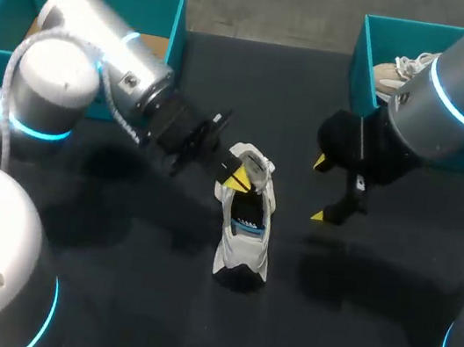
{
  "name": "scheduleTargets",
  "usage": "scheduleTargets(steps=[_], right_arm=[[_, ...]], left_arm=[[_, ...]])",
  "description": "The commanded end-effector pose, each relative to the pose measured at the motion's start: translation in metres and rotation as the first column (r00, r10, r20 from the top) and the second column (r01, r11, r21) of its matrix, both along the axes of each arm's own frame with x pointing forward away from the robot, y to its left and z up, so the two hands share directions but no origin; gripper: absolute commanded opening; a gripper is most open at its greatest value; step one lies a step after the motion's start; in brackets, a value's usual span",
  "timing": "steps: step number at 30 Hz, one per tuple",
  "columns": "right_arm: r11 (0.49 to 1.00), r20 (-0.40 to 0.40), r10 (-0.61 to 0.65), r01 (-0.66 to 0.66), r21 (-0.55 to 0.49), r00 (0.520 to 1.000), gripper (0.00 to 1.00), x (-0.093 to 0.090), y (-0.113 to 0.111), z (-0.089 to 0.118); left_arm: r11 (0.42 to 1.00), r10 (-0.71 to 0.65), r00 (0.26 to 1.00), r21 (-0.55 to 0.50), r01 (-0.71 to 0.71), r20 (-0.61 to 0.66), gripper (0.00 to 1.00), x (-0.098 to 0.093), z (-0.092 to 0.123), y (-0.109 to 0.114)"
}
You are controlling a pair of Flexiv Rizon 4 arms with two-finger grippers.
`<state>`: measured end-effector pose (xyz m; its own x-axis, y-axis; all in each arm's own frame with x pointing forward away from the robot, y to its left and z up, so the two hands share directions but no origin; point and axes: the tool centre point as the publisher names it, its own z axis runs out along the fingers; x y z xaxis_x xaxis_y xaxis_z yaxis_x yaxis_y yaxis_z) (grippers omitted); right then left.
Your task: Take the shoe out of the shoebox, open the shoe tongue, remove and reinsert the insole, then place the shoe into the shoebox
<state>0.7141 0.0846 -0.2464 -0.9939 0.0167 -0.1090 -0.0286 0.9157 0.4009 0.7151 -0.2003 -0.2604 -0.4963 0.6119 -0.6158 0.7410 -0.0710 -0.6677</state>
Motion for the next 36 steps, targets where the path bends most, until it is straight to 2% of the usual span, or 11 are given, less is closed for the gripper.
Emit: scheduleTargets(steps=[1, 22, 24, 26, 31, 36], right_arm=[[1.0, 0.004, 0.01, -0.01, 0.008, 1.0, 1.0, -0.002, -0.006, 0.005], [1.0, 0.004, 0.01, -0.01, 0.008, 1.0, 1.0, -0.002, -0.006, 0.005], [1.0, 0.004, 0.01, -0.01, 0.008, 1.0, 1.0, -0.002, -0.006, 0.005], [1.0, 0.004, 0.01, -0.01, 0.008, 1.0, 1.0, -0.002, -0.006, 0.005], [1.0, 0.011, 0.009, -0.009, -0.02, 1.0, 1.0, -0.006, -0.012, 0.019], [0.999, -0.02, 0.027, -0.027, -0.037, 0.999, 1.0, -0.006, -0.022, 0.027]], left_arm=[[0.986, -0.109, 0.994, 0.123, 0.108, 0.004, 0.0, 0.003, 0.004, 0.0], [0.986, -0.109, 0.994, 0.123, 0.108, 0.004, 0.0, 0.003, 0.004, 0.0], [0.975, -0.136, 0.99, 0.18, 0.127, 0.037, 0.0, 0.004, 0.003, 0.002], [0.953, -0.152, 0.983, 0.28, 0.119, 0.1, 0.0, 0.006, 0.003, 0.004], [0.926, -0.169, 0.969, 0.365, 0.093, 0.181, 0.0, 0.014, 0.011, 0.009], [0.895, -0.186, 0.95, 0.443, 0.058, 0.25, 0.0, 0.023, 0.018, 0.008]])
